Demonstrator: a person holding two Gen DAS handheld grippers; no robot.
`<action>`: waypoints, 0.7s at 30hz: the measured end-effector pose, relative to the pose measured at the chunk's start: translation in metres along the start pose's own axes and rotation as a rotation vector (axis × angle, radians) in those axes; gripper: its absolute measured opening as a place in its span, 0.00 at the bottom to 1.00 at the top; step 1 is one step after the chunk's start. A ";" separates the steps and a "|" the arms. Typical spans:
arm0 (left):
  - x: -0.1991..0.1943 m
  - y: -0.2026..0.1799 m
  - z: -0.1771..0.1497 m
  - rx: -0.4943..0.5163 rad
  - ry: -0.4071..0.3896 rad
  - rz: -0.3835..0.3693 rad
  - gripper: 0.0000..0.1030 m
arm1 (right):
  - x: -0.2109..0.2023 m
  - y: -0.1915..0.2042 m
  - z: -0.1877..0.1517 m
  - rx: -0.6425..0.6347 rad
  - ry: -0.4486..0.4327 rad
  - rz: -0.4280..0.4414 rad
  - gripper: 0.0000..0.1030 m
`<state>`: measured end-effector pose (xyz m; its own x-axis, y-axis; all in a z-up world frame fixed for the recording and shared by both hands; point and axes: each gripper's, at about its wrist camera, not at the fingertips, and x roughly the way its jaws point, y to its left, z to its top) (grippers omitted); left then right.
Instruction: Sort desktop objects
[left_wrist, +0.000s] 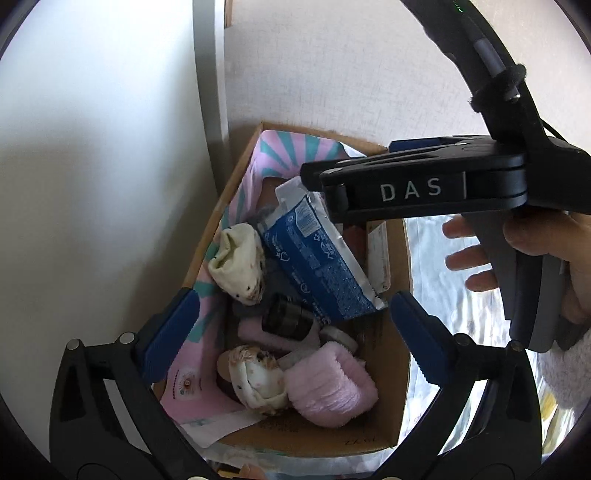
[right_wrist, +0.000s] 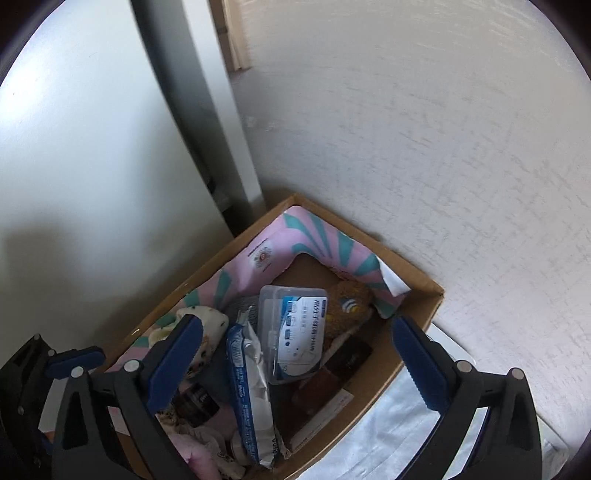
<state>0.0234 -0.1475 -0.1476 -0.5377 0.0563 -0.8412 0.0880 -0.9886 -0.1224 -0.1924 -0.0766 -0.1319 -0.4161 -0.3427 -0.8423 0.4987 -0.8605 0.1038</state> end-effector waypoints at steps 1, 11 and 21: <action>0.000 0.001 0.000 0.000 0.002 0.001 1.00 | -0.001 0.000 0.000 0.004 -0.003 -0.002 1.00; -0.008 -0.004 0.008 0.047 -0.006 0.006 1.00 | -0.021 -0.005 -0.008 0.030 -0.025 -0.040 1.00; -0.043 -0.029 0.050 0.130 -0.058 -0.036 1.00 | -0.109 -0.043 -0.044 0.188 -0.050 -0.279 1.00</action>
<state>0.0024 -0.1285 -0.0813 -0.5868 0.0873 -0.8050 -0.0393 -0.9961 -0.0794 -0.1350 0.0144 -0.0684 -0.5560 -0.0982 -0.8254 0.2129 -0.9767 -0.0272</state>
